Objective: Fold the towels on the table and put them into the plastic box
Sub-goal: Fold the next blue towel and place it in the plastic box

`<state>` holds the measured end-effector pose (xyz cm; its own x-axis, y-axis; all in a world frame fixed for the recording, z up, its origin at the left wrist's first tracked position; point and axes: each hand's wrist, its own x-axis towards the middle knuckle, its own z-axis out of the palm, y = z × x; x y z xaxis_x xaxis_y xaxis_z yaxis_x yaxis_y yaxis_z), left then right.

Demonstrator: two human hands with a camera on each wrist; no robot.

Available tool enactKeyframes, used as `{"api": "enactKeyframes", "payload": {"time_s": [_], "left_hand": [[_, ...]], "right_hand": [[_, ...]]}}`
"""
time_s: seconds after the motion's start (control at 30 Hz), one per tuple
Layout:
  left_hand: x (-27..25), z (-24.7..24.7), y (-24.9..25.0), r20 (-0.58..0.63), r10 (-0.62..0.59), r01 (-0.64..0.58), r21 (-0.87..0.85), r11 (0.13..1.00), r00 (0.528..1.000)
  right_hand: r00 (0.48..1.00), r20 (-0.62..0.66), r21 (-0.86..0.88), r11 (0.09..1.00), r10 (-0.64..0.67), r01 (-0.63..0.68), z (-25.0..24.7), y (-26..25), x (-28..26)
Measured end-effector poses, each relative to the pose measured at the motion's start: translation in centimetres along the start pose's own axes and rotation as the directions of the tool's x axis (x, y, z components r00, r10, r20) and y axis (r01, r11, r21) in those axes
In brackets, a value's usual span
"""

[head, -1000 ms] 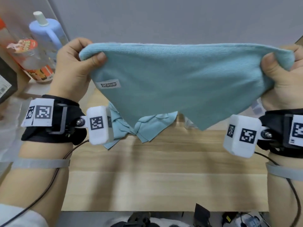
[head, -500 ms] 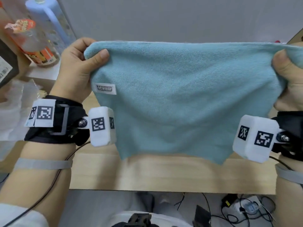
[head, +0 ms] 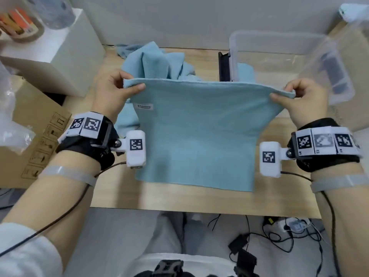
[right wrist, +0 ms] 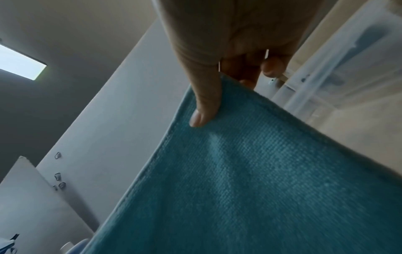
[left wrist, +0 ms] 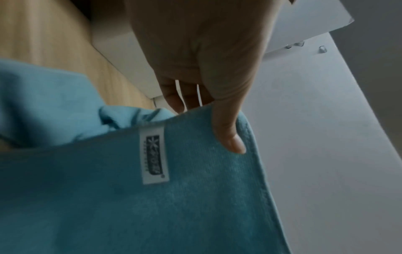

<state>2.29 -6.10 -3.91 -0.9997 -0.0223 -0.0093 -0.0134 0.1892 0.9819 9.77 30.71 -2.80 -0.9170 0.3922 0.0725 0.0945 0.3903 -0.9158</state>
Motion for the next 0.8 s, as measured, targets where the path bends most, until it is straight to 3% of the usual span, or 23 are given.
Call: {"api": "enactKeyframes", "payload": {"time_s": [0.27,0.47,0.63,0.8], "left_hand": [[-8.2,-2.1,-7.1,0.076,-0.230,0.211,0.204,0.956,0.970],[-12.9,-1.3,-10.6,0.071,-0.369,0.321,0.357,0.877,0.927],[-13.7,-1.5,-11.5,0.027,-0.441,0.399,0.381,0.834,0.897],[-14.1,-1.3,-10.2,0.024,-0.373,0.336,0.388,0.858,0.927]], "right_hand": [[0.972,0.144,-0.108,0.979,0.187,-0.173,-0.2,6.9,-7.7],[0.852,0.239,-0.255,0.877,0.465,-0.407,0.7,12.5,-13.4],[0.876,0.208,-0.316,0.877,0.435,-0.361,0.7,13.1,-14.4],[0.877,0.175,-0.287,0.875,0.447,-0.389,0.5,12.6,-14.6]]}}
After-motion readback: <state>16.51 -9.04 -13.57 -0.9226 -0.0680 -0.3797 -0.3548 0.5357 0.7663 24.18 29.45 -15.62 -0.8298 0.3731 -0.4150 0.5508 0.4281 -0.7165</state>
